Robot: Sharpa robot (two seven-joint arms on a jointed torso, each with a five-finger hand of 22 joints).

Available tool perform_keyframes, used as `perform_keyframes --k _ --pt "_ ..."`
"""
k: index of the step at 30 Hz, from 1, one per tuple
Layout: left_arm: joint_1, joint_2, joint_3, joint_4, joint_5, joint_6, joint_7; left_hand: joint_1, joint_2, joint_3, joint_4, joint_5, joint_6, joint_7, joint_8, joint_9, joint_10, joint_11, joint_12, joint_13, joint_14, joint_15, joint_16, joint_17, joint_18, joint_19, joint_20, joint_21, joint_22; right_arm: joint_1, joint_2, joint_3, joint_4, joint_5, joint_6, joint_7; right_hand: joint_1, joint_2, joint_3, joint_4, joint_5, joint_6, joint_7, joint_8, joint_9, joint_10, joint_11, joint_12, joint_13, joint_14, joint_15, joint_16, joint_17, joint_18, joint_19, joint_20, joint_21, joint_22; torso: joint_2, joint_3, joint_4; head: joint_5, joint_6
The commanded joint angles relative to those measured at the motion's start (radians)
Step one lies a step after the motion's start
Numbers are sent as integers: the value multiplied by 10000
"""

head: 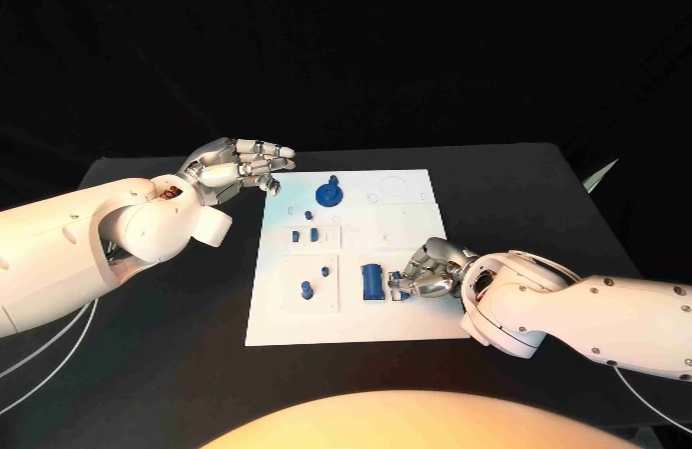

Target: Assemble the parts on the task board

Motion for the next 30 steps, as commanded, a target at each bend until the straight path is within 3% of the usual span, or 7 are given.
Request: perform_keyframes --k 1,6,12,30 --pt "5 9 6 18 58 167 31 48 50 44 1 -5 -81 -19 18 13 -50 3 56 -9 -29 17 -17 -13 142 -6 35 -46 8 -11 -7 -1 44 -215 158 34 -185 -12 -167 124 -182 78 7 68 15 817 -56 -12 2337 974 -57 18 2196 -144 1047 -34 45 2631 2 2 0 1 31" --pt "5 9 6 15 58 162 32 35 54 42 12 -6 -85 -16 18 13 -58 6 57 -11 -30 19 -17 -13 141 -7 36 -48 8 -12 -7 -1 37 -254 141 38 -412 6 -515 382 -589 76 -12 87 32 816 -71 -20 2335 972 -69 14 2187 -144 1047 -45 45 2631 0 -5 6 -3 -4" --pt "5 8 6 14 58 159 31 31 58 43 17 -5 -86 -15 18 13 -61 8 57 -12 -31 20 -17 -14 141 -8 37 -49 8 -13 2 -1 18 -302 148 51 -488 35 -655 466 -629 75 -17 94 38 816 -74 -20 2336 973 -73 14 2189 -144 1047 -48 45 2631 0 -5 6 -4 -18" --pt "5 -21 6 -2 58 160 19 31 58 43 17 -5 -86 -15 18 13 -61 8 57 -12 -31 20 -17 -14 141 -8 37 -49 8 -13 -462 -2 383 -96 678 609 84 -53 -863 169 -598 26 -16 90 45 822 -77 1 2347 970 -77 8 2175 -144 1047 -55 45 2631 0 7 -11 43 -3"
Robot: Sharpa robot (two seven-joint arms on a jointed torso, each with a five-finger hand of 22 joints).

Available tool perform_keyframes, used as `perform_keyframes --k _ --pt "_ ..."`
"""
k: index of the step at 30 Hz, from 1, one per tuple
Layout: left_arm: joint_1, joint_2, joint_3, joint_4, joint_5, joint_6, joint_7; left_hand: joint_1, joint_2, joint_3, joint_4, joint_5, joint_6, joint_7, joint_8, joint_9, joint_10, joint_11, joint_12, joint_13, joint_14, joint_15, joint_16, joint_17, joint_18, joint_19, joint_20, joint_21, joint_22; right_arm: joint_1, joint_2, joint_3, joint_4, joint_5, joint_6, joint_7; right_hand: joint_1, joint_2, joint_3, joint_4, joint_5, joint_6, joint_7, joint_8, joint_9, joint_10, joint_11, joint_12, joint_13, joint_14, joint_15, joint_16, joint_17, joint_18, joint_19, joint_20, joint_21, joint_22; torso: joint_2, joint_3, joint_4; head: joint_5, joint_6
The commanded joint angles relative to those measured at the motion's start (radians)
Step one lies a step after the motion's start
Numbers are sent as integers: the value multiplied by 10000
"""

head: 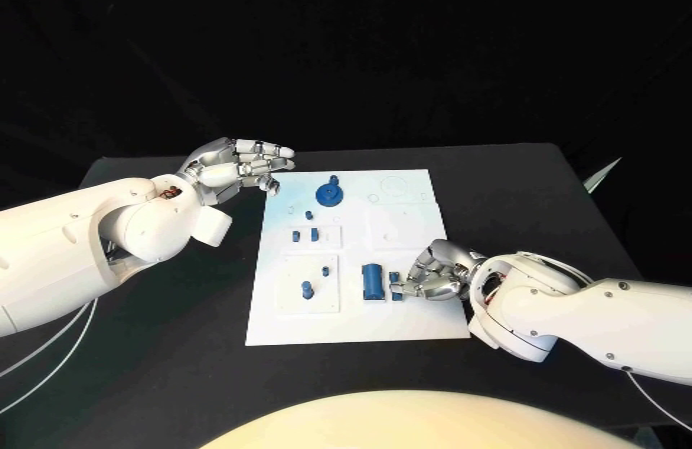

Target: Assemble the parts on the task board

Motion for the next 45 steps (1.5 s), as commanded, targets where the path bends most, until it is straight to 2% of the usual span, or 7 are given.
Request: perform_keyframes --k 1,7,14,23,27,38,45 --pt "5 -4 6 11 58 153 43 31 58 43 17 -5 -87 -15 18 16 -62 8 58 -14 -31 20 -17 -13 141 -8 37 -49 9 -11 -110 -3 126 70 497 451 147 -34 -23 -75 -26 26 -15 51 9 861 -40 7 2343 971 -76 9 2180 -144 1047 -54 45 2634 1 11 -12 19 5" --pt "4 -5 5 9 58 155 54 31 58 43 17 -5 -87 -15 18 16 -62 8 58 -14 -31 20 -17 -13 141 -8 37 -49 9 -20 -289 -5 223 162 665 573 176 -45 -43 -89 -33 26 -15 51 9 861 -39 8 2343 971 -76 10 2183 -144 1047 -54 45 2634 7 6 -23 35 -26" --pt "4 -2 5 7 58 156 58 31 58 43 17 -5 -87 -15 18 16 -62 8 58 -14 -31 20 -17 -13 141 -8 37 -49 9 -24 -299 -5 125 156 750 581 224 -36 -68 -103 -41 30 -15 51 8 863 -39 14 2346 974 -74 14 2194 -144 1047 -53 45 2634 4 3 15 34 -68" --pt "4 1 5 7 58 161 61 32 70 51 22 -5 -95 -16 20 17 -76 8 65 -18 -32 22 -15 -14 142 -9 39 -52 10 -47 -41 -5 -146 12 808 503 396 70 -42 -159 -37 31 -16 44 -1 865 -40 23 2350 975 -74 17 2202 -144 1047 -52 45 2634 8 -1 9 27 -99" --pt "4 3 4 4 58 160 65 32 70 51 22 -5 -95 -16 20 17 -76 8 65 -18 -32 22 -15 -14 142 -9 39 -52 10 -87 82 -4 -267 -96 793 417 446 85 -32 -182 -34 30 -16 41 -4 865 -40 22 2350 976 -75 18 2204 -144 1047 -52 45 2634 -1 3 14 23 -149" --pt "4 11 4 -9 58 165 66 32 70 51 22 -5 -95 -16 20 17 -76 8 65 -18 -32 22 -15 -14 142 -9 39 -52 10 -110 136 -3 -380 -290 658 373 561 127 4 -237 -27 27 -20 34 -12 865 -43 22 2350 974 -76 15 2198 -144 1047 -53 45 2634 -1 0 -3 1 -128" --pt "4 -7 4 -12 58 126 102 36 74 54 21 -5 -96 -16 23 19 -78 8 72 -19 -33 21 -15 -15 142 -9 40 -53 11 -100 1 0 -283 46 206 961 437 64 -137 -132 8 31 4 24 -25 859 -24 1 2343 971 -66 8 2180 -144 1047 -47 45 2634 -20 -9 -10 -21 -51"
